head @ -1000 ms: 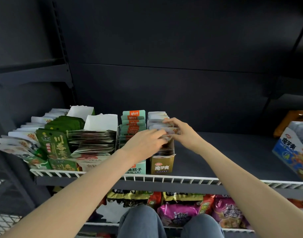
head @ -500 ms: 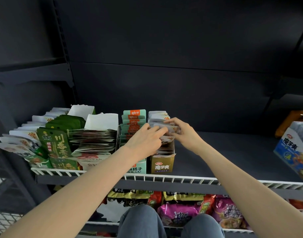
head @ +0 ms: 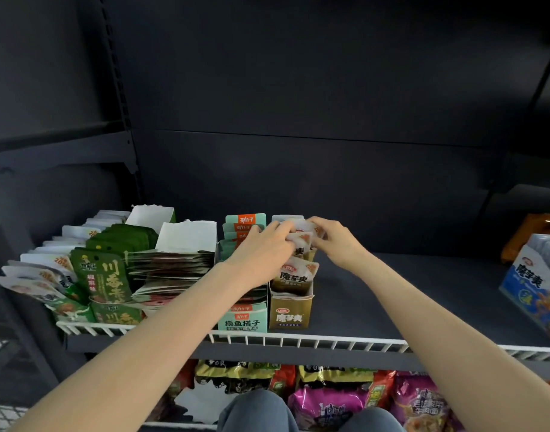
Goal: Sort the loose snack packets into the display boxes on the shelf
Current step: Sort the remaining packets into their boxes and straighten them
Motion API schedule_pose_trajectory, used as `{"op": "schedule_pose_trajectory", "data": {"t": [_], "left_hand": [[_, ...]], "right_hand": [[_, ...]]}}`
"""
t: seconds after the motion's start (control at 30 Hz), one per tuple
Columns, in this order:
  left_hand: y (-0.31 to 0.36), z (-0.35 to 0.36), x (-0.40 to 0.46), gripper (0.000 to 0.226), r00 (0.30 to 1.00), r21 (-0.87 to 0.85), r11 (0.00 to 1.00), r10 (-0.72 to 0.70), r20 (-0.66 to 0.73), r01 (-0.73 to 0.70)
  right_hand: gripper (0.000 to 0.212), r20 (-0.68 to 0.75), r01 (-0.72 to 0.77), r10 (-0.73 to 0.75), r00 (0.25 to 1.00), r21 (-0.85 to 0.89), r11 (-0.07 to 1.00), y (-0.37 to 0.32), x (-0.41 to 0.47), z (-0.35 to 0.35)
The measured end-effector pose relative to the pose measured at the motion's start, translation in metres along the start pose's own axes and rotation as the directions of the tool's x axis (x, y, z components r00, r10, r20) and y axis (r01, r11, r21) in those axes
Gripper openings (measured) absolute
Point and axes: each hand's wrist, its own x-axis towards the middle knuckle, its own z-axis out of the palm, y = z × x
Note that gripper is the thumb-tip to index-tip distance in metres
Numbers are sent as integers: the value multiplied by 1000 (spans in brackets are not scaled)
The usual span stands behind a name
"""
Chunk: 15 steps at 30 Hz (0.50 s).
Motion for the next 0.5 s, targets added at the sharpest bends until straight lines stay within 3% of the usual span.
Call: {"op": "schedule_pose_trajectory", "data": {"t": [0.1, 0.2, 0.27, 0.4, 0.43, 0.5], "left_hand": [[-11, -9, 9, 13, 997, -181, 981, -69, 24, 72], [-13, -8, 15, 8, 994, -242, 965, -88, 62, 101], [-12, -3, 15, 8, 991, -287, 949, -117, 62, 130], [-7, 5, 7, 18, 985, -422, 890, -164, 54, 171], [-4, 6, 4, 24, 983, -459, 869, -178, 54, 182], [1, 7, -1, 34, 978, -530, 827, -205, 29, 189]], "right_hand": [[44, 171, -111, 126, 977, -98, 989, -4, 11, -6], [63, 315, -117, 140, 939, -90, 989, -7, 3, 3], [74, 324, -135, 131, 937, -10, 991, -7, -7, 6], [102, 316, -244, 111, 942, 420, 874, -4, -27, 4], [104, 314, -248, 105, 944, 461, 852, -5, -30, 7], [103, 267, -204, 105, 958, 377, 903, -10, -32, 14]]}}
